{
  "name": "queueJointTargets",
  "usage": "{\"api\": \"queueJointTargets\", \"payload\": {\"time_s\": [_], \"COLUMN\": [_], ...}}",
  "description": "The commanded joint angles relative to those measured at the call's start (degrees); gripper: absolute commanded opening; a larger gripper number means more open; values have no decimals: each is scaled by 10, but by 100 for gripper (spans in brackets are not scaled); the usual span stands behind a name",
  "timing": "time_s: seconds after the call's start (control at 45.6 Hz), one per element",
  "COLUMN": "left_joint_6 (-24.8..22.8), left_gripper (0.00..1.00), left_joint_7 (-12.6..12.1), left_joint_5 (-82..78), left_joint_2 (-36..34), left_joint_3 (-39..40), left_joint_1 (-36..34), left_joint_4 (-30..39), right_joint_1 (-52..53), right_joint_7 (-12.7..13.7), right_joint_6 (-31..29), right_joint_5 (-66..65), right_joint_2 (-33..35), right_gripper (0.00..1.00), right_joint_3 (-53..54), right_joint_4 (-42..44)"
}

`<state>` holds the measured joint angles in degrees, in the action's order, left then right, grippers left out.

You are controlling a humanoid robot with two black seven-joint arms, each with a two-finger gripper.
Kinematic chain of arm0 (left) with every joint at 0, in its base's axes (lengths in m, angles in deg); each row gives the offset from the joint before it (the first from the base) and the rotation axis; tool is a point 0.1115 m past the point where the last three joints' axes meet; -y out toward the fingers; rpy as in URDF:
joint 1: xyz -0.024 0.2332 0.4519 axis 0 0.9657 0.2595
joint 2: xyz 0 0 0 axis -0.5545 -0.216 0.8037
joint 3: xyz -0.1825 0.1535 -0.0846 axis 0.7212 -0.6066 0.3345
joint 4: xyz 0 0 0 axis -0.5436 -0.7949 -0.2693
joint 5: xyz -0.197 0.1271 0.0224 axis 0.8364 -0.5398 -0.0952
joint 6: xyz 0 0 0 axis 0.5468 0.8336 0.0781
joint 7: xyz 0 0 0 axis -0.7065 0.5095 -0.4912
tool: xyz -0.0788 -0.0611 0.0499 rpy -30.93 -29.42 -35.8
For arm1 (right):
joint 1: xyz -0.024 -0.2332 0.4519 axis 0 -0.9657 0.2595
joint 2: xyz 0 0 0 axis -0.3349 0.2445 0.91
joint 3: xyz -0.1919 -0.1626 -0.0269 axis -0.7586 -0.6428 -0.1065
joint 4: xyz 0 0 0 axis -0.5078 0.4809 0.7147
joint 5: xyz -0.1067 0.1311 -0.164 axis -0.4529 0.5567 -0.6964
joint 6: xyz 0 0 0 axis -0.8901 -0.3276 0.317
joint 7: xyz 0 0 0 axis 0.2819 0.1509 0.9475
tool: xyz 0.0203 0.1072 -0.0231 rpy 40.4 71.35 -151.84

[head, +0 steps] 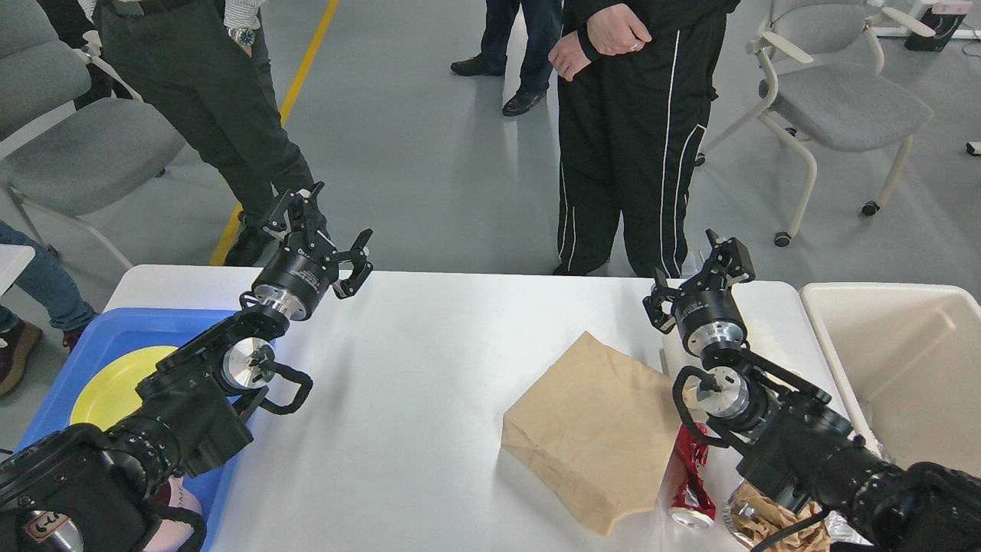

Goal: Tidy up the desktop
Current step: 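Raise the right gripper away from the paper bag and snacks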

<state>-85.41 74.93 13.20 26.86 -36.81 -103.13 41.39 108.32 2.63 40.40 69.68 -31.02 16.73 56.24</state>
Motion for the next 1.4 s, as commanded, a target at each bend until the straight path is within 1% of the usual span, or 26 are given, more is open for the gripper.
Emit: {"api": "queueJointTargets", "payload": {"time_s": [0.0,0.219,0.438,0.548,0.701,0.854,1.38], "left_joint_6": [0,0,0,0,0,0,0], "left_gripper": [96,96,96,96,96,96,96], "left_joint_7": [0,0,0,0,0,0,0], "left_joint_5": [0,0,-1,0,0,0,0], "left_joint_2": [0,0,0,0,0,0,0], "left_joint_3": [0,0,0,0,0,0,0], "left_joint_1": [0,0,0,0,0,0,0], "left_joint_4": [0,1,0,0,0,0,1], "right_joint_1": [0,1,21,59,87,88,89], "right_joint_7": [0,0,7,7,7,7,7], "right_joint_6": [0,6,6,6,5,4,3], "right_joint_5": [0,0,2,2,3,9,8], "right_joint_2": [0,-1,-1,10,44,60,74], "right_gripper": [100,100,100,100,100,100,100], "right_joint_3": [0,1,-1,-1,1,3,1], "right_joint_4": [0,0,-8,-4,-4,-2,-2]}}
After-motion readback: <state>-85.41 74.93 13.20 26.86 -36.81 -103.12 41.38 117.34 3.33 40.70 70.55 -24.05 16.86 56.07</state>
